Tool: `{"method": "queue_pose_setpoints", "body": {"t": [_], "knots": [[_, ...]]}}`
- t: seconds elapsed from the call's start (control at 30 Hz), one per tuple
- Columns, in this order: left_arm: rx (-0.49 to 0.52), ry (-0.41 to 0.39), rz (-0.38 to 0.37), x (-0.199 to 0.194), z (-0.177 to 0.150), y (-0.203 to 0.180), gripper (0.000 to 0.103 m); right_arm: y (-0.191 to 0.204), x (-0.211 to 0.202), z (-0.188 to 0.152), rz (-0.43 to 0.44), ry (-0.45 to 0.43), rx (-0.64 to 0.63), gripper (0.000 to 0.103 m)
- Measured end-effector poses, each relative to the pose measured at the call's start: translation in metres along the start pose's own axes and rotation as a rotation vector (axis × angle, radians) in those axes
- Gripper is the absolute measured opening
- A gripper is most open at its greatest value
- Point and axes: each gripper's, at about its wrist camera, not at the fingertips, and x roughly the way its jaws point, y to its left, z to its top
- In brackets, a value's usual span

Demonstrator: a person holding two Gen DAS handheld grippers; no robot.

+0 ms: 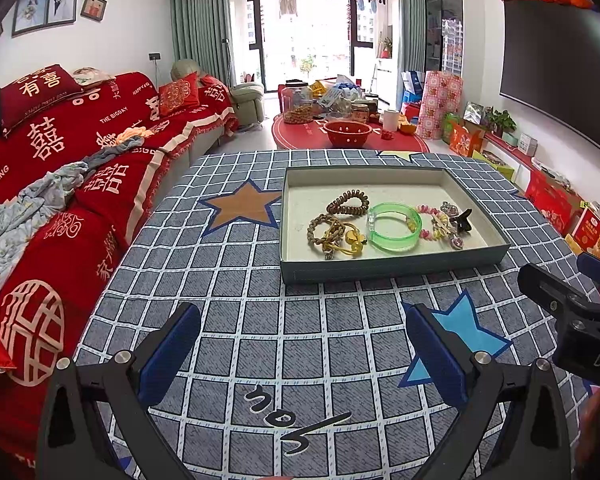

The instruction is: Organize jewelry

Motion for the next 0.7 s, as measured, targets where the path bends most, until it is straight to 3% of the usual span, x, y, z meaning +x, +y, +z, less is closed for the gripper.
{"method": "queue_pose_setpoints", "body": {"t": [0.7], "knots": [[-0.009, -0.004, -0.017, 0.0011, -0.0026, 0.0010, 0.103, 0.0004, 0.0001, -0.0009, 0.001, 0.000, 0.003, 0.103]]}}
